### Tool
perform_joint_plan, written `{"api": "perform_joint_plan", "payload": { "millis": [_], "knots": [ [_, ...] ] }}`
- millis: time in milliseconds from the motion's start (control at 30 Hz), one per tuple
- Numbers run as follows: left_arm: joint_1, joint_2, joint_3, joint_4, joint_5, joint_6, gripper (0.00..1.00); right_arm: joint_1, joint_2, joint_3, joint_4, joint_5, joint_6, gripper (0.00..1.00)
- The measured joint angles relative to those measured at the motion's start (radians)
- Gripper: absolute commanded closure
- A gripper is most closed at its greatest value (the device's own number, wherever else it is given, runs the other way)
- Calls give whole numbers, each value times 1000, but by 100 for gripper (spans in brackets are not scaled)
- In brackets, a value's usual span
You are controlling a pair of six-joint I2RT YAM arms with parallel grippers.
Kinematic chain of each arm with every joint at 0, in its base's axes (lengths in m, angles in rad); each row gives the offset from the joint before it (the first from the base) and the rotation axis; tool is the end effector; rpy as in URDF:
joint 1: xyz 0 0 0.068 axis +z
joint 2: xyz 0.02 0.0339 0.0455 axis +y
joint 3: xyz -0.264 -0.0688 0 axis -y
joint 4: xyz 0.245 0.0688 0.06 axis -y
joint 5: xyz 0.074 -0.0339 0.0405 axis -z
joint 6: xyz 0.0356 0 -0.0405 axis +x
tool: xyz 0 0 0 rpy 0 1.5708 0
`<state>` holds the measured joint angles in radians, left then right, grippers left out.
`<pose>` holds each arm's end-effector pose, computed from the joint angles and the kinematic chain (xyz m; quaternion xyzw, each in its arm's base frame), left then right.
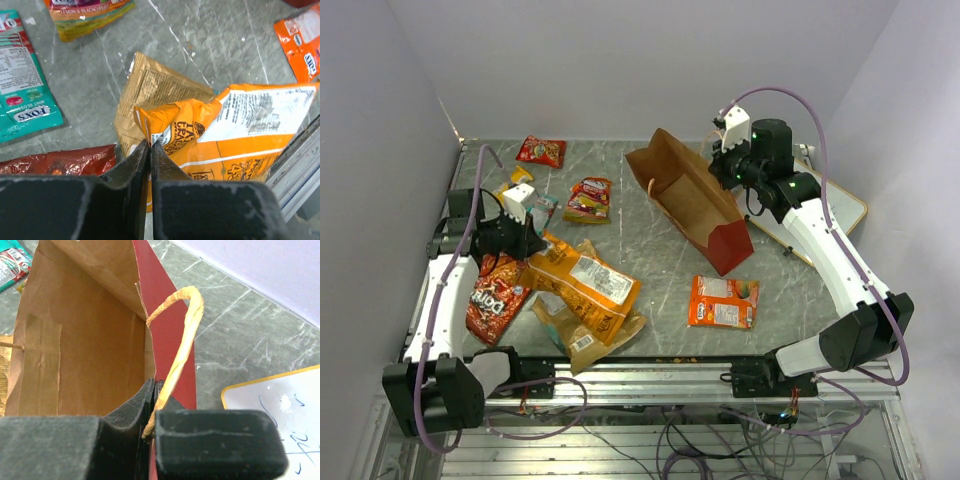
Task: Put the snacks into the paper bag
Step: Place the snack at the center of the board, then pick up the snack from the center of the board.
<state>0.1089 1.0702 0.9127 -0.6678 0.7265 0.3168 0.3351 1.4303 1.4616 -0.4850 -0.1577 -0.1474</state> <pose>0.2142 -0.0004 0.2920 0.2190 0.8524 -0.2515 0.4026 0.3043 0.1119 0.3947 -0.2425 0.8109 0.1160 0.5197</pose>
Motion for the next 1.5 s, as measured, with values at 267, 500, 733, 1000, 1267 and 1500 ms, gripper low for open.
{"api": "perform_joint_plan", "payload": {
  "millis": [267, 500, 733, 1000, 1267, 1500],
  "knots": [
    [0, 138, 109, -158, -12, 259, 77, 0, 6, 0, 0, -23, -10, 100],
    [0, 292, 129, -285, -77, 491, 67, 0, 10, 0, 0, -30, -11, 100],
    [-34, 315, 233, -356, -80, 615, 32, 0, 10, 0, 0, -38, -16, 100],
    [-190, 470, 419, -441, -68, 754, 18, 0, 10, -12, 1, -63, -19, 100],
    [-348, 702, 513, -539, -73, 934, 24, 0, 10, -27, 4, -76, -19, 100],
    [-426, 892, 654, -601, -94, 1019, 27, 0, 0, -28, 2, -86, -19, 100]
  ]
}}
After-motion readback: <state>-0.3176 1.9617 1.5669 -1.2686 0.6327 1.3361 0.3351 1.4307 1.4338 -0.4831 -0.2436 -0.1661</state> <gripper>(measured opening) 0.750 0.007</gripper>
